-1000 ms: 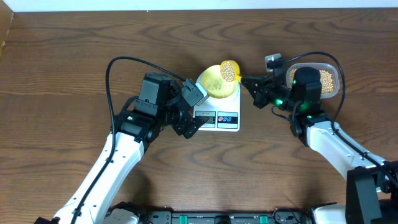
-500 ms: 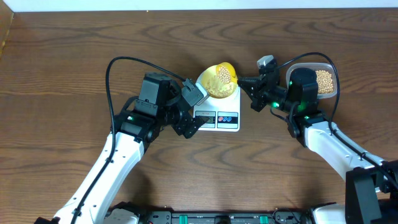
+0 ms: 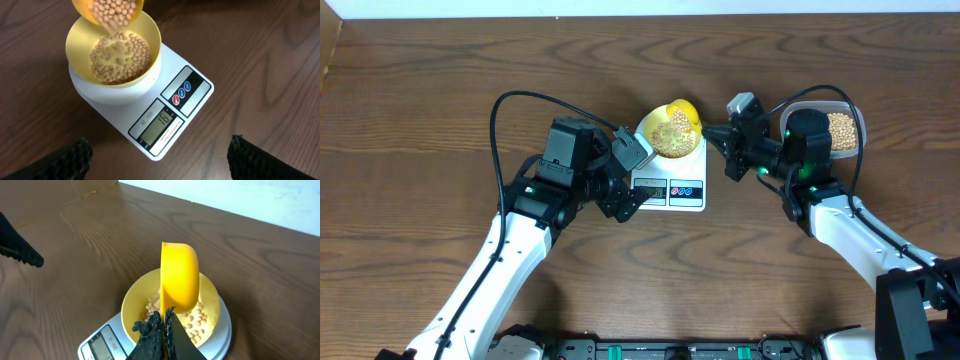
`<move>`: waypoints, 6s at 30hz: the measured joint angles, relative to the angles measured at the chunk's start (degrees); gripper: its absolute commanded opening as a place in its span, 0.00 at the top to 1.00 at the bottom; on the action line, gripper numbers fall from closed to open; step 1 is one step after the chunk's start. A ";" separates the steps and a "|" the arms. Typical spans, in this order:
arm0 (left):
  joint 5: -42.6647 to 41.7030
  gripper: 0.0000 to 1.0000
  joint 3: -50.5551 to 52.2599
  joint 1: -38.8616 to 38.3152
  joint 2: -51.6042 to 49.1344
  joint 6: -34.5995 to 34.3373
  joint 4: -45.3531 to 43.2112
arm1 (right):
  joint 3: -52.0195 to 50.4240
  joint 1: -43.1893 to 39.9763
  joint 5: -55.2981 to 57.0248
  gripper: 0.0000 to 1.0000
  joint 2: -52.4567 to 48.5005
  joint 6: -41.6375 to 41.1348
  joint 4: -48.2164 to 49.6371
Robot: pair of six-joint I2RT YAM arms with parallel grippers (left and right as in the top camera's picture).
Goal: Scoop item into bowl and weigh 50g on scale
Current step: 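Tilt the scoop to pour soybeans into the yellow bowl, then carry the empty scoop right back over the soybean tub, then lower the scoop into the soybean tub with the right gripper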
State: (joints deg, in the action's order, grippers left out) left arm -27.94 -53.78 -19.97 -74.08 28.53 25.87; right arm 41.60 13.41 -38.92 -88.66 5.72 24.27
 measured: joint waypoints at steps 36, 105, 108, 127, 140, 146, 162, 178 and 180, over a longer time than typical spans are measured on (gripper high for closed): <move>0.00 0.12 0.00 0.00 0.00 0.00 0.02 | 0.00 0.02 -0.04 0.99 0.00 23.43 0.00; 0.00 0.11 0.00 0.00 0.00 0.00 0.04 | 0.02 -25.24 6.08 0.99 0.24 -17.66 -5.18; 0.02 0.12 0.00 0.00 0.00 0.00 0.04 | 0.02 -25.24 8.24 0.99 0.24 -15.17 -7.39; 0.00 0.12 0.00 0.00 0.00 0.00 0.04 | 0.02 -25.33 16.83 0.99 0.33 -6.67 -11.19; 0.00 0.12 0.00 0.00 0.00 0.00 0.04 | 0.02 -26.62 12.17 0.99 8.11 -6.58 -4.98; 0.02 0.12 0.00 0.00 0.00 0.00 0.04 | 0.04 -29.86 10.29 0.99 16.92 -6.73 -11.82; 0.00 0.12 0.00 0.00 0.00 0.00 0.04 | 0.13 -33.11 13.53 0.99 21.44 -6.10 -31.87; 0.00 0.12 0.00 0.00 0.00 0.00 0.04 | 0.13 -33.11 17.77 0.99 18.14 -8.04 -37.16; 0.02 0.12 0.00 0.00 0.00 0.00 0.04 | 0.13 -33.11 17.86 0.99 17.77 -8.11 -37.73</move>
State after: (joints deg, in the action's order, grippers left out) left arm -27.92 -53.78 -19.97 -74.08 28.53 25.91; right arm 41.74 -19.70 -21.06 -70.89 -2.39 -13.45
